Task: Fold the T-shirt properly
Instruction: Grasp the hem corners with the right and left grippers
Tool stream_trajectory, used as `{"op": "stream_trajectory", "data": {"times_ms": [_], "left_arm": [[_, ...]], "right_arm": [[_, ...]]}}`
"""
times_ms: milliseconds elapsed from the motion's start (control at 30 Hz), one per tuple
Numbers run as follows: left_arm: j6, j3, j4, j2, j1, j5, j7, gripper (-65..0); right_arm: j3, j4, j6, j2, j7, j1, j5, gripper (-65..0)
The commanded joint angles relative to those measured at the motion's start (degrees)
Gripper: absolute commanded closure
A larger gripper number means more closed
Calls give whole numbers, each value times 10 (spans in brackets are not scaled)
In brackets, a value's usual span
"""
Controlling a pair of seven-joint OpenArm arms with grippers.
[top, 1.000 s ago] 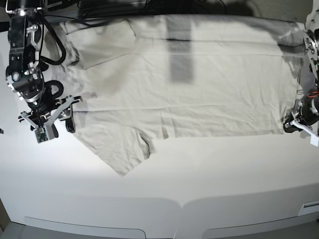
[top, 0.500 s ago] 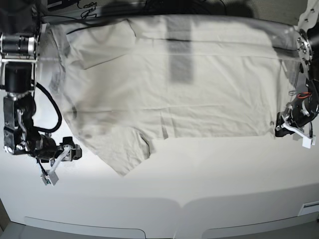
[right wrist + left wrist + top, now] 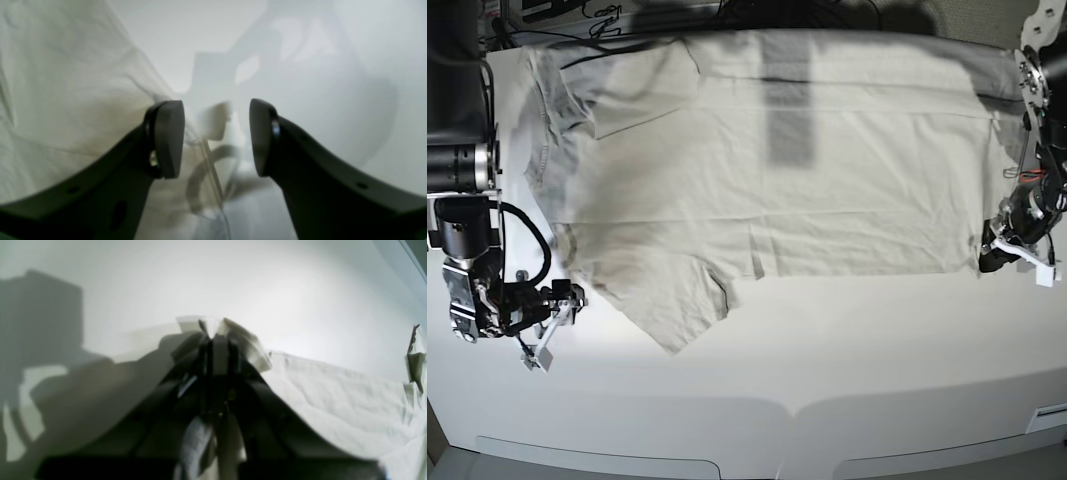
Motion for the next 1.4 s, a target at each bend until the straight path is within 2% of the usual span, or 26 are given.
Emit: {"op": "stream_trajectory", "data": {"times_ms": [0, 100, 233, 400, 600, 733, 900, 1100, 1200, 1367], "left_arm": [[17, 2, -1, -7, 6, 30, 34, 0], [17, 2, -1, -7, 9, 30, 35, 0], [17, 2, -1, -7, 9, 30, 35, 0], [17, 2, -1, -7, 9, 30, 39, 0], [17, 2, -1, -7, 9, 30, 39, 0], [17, 2, -1, -7, 9, 30, 38, 0], [17, 2, -1, -7, 9, 30, 37, 0], [17, 2, -1, -7, 9, 30, 37, 0], [17, 2, -1, -7, 9, 30, 34, 0], [17, 2, -1, -7, 9, 30, 35, 0]], "right_arm": [[1, 0, 4, -3, 8, 21, -2, -317], [1, -8, 18, -20, 7, 21, -3, -317], [1, -8, 18, -36, 6, 21, -2, -317], [1, -8, 18, -40, 16, 21, -35, -317], [1, -8, 18, -41, 63, 21, -41, -317], [1, -9, 18, -41, 43, 14, -67, -317], [1, -10, 18, -41, 30, -8, -66, -317], [1, -10, 18, -45, -32, -8, -47, -314], [1, -10, 18, -52, -70, -8, -29, -282], [0, -10, 18, -63, -93, -8, -29, -272]]}}
